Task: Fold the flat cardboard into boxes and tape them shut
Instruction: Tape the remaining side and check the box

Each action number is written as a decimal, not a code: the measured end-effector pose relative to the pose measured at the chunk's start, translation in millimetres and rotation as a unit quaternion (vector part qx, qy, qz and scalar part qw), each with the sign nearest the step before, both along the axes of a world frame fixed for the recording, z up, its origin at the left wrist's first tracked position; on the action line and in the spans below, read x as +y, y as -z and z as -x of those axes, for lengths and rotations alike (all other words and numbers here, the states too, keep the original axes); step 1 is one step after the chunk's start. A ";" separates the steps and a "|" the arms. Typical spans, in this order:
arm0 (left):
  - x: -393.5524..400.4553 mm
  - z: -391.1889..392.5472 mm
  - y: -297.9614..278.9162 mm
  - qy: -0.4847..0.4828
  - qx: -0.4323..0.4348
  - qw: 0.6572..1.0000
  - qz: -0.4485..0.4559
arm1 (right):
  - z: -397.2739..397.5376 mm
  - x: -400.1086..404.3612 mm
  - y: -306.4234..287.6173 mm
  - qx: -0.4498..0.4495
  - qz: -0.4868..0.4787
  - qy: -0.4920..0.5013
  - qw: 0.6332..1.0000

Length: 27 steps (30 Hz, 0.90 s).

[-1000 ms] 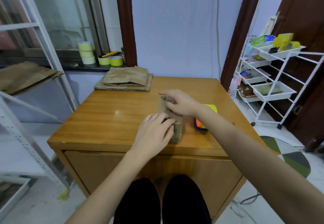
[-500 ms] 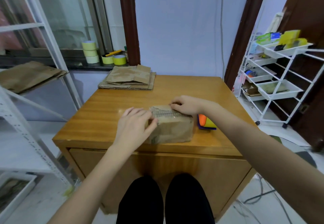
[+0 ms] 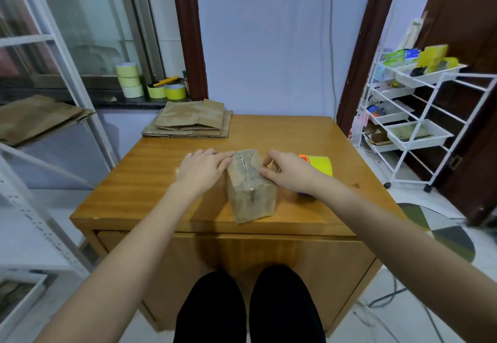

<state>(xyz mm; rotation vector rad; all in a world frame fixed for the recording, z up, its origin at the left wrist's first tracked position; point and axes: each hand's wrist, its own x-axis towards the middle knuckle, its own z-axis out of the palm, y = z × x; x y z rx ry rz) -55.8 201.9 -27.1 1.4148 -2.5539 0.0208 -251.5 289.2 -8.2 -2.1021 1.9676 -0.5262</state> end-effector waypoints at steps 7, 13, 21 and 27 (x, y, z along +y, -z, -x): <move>-21.1 28.1 -5.6 0.032 -0.015 0.999 -0.025 | 1.9 3.8 0.5 0.029 0.022 0.012 0.999; -23.2 36.1 -5.9 0.039 -0.001 0.998 -0.043 | -0.2 3.8 4.7 0.034 0.031 0.029 0.999; -16.6 38.2 -3.2 0.007 0.039 0.998 -0.054 | 0.5 6.1 7.8 0.057 0.051 0.043 0.996; 1.4 39.2 -7.6 -0.019 0.098 0.995 -0.003 | 2.9 21.6 11.8 0.090 0.157 0.074 0.981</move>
